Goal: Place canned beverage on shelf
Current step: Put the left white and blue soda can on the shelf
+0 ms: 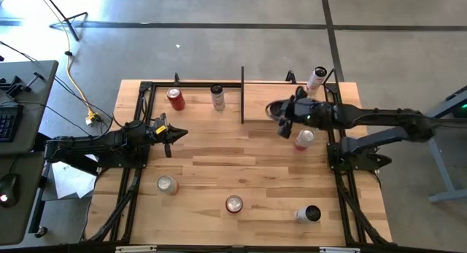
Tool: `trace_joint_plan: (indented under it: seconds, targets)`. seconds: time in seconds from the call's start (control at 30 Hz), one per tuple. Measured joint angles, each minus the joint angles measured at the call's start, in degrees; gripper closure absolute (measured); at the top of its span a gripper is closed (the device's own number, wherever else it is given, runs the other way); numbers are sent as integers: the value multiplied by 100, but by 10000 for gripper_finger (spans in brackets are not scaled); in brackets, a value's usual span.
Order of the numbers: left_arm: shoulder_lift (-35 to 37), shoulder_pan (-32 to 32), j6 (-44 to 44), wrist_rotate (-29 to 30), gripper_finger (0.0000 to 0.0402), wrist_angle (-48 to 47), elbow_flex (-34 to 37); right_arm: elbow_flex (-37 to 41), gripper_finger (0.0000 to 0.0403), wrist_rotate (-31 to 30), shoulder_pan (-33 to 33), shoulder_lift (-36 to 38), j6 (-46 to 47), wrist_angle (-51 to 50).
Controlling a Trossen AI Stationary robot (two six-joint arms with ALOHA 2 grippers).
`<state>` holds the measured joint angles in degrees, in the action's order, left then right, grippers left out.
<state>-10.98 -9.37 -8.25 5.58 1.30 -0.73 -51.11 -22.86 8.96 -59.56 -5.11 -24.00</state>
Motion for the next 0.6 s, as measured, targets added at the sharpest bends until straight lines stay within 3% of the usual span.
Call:
trace_joint_plan:
  seconds: [0.27, 0.43, 0.6]
  targets:
    - [0, 2, 52, 104, 401, 17, 0, 1152, 160, 1127, 2113, 802, -1002, 1652]
    - [0, 2, 50, 118, 401, 20, 0, 1366, 160, 2060, 3405, 527, -1015, 2340]
    - [0, 2, 48, 120, 401, 21, 0, 1371, 160, 2963, 4170, 53, -829, 2822]
